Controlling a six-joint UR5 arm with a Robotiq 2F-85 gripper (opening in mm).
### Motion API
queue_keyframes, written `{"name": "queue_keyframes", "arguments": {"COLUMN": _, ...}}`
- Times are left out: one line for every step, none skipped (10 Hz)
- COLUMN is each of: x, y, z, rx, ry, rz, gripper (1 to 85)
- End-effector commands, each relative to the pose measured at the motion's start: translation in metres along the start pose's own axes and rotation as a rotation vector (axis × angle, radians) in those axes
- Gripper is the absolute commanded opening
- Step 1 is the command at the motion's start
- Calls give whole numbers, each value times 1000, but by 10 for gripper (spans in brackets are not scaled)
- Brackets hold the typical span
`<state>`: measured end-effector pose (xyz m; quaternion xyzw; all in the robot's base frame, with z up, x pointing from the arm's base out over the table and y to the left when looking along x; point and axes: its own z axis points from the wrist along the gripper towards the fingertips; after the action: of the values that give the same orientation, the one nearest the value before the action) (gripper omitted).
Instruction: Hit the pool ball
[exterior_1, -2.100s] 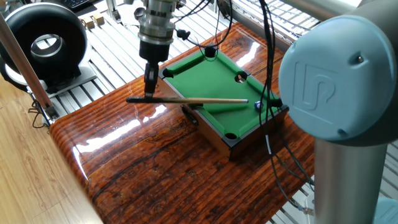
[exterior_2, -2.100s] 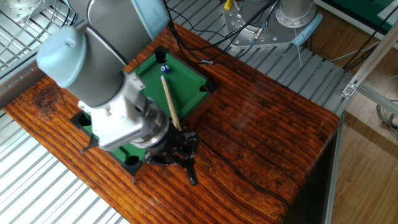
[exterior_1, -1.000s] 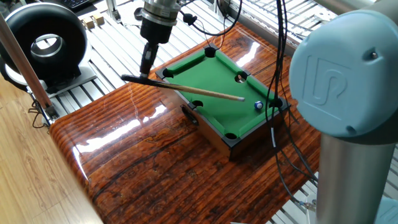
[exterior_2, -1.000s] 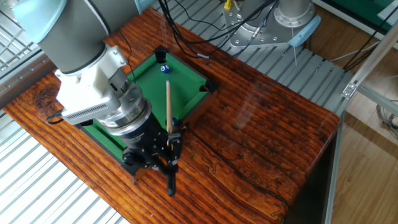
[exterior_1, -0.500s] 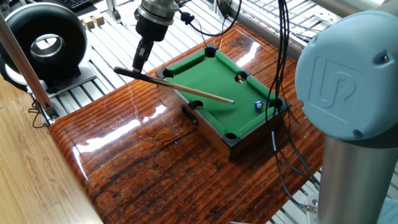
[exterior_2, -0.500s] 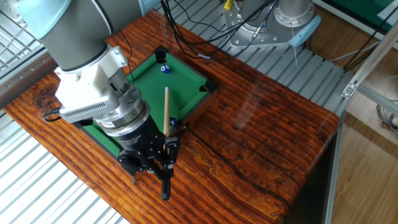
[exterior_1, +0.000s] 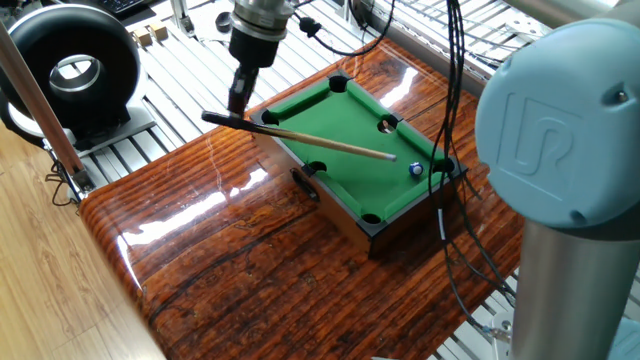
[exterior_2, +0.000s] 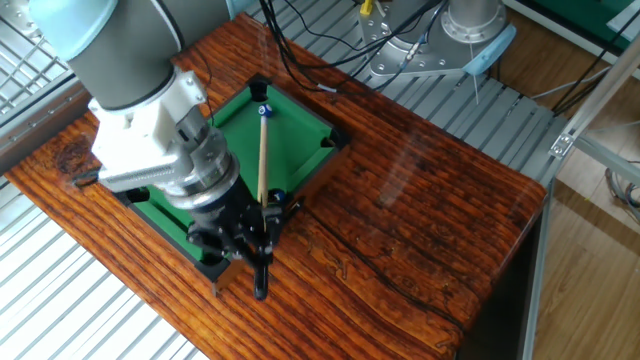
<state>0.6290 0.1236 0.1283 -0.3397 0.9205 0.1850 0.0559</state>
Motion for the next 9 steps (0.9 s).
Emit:
{"name": "queue_keyframes", "arguments": {"x": 21, "y": 7, "z": -6, "rx": 1, "ry": 1, "rz": -16, "gripper": 10}}
{"name": "queue_keyframes", "arguments": {"x": 23, "y": 7, "z": -5, "rx": -1, "ry": -7, "rz": -33, "gripper": 10}}
{"name": "queue_keyframes", "arguments": {"x": 21, "y": 8, "z": -2, "rx": -2, "ry": -14, "rz": -30, "gripper": 10}}
{"name": "queue_keyframes", "arguments": {"x": 21, "y": 5, "z": 3, "rx": 0, "ry": -12, "rz": -31, "gripper": 10}}
{"name": "queue_keyframes", "arguments": {"x": 21, "y": 4, "z": 4, "rx": 1, "ry": -3, "rz": -27, "gripper": 10}}
{"name": "queue_keyframes", "arguments": {"x": 24, "y": 4, "z": 4, "rx": 4, "ry": 10, "rz": -16, "gripper": 10}}
{"name": "queue_keyframes", "arguments": {"x": 27, "y": 3, "z": 4, "rx": 9, "ry": 22, "rz": -6, "gripper": 10}}
{"name": "queue_keyframes", "arguments": {"x": 33, "y": -2, "z": 3, "rx": 28, "ry": 45, "rz": 16, "gripper": 10}}
{"name": "queue_keyframes", "arguments": {"x": 32, "y": 1, "z": 4, "rx": 18, "ry": 38, "rz": 27, "gripper": 10}}
